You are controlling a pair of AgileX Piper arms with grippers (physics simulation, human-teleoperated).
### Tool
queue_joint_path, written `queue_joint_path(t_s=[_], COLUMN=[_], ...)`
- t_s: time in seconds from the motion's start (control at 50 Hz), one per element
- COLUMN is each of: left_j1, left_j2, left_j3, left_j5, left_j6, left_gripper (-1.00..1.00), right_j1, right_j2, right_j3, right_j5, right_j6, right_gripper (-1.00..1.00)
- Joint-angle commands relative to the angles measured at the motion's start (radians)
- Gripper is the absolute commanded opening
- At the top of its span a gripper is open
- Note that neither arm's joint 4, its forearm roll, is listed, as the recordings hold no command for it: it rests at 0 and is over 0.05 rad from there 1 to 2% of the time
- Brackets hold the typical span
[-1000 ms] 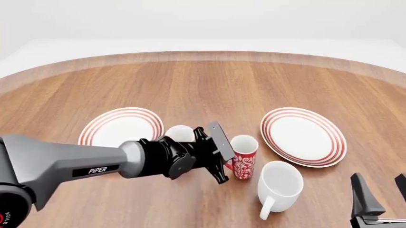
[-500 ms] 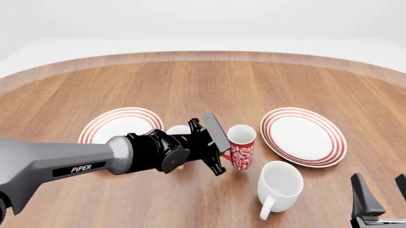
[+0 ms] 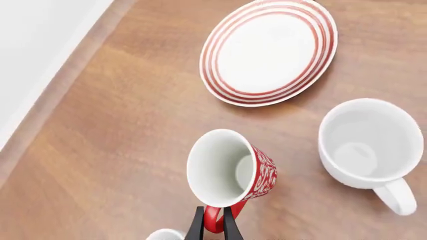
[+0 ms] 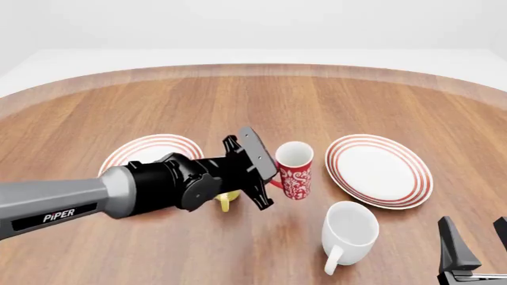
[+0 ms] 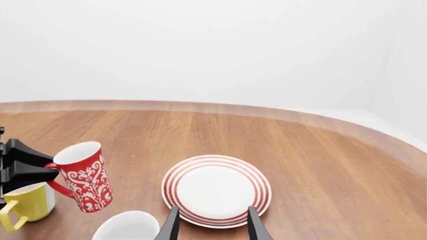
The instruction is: Put the red mug on the left plate.
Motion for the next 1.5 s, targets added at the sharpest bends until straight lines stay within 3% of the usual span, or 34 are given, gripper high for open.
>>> queue_joint_path(t_s=[0.02, 0.7, 1.26, 1.5], left_j1=[-0.012, 0.041, 0.199, 0.313], left_j2=[-0.073, -0.252, -0.317, -0.314], left_j3=[0.02, 0.118, 0.167, 0.155], left_j5=[0.013, 0.003, -0.006, -0.011], left_j6=[0.009, -0.011, -0.025, -0.03], left_gripper=[-1.0, -1.0, -1.0, -1.0], right_j1=[-0.001, -0.005, -0.006, -0.004], right_j2=[0.008, 0.0, -0.004, -0.005], right_j3=[0.0, 0.0, 0.0, 0.0], right_j5=[-0.007, -0.002, 0.001, 0.0], right_j6=[0.002, -0.005, -0.005, -0.006], right_gripper=[1.0, 1.0, 1.0, 1.0])
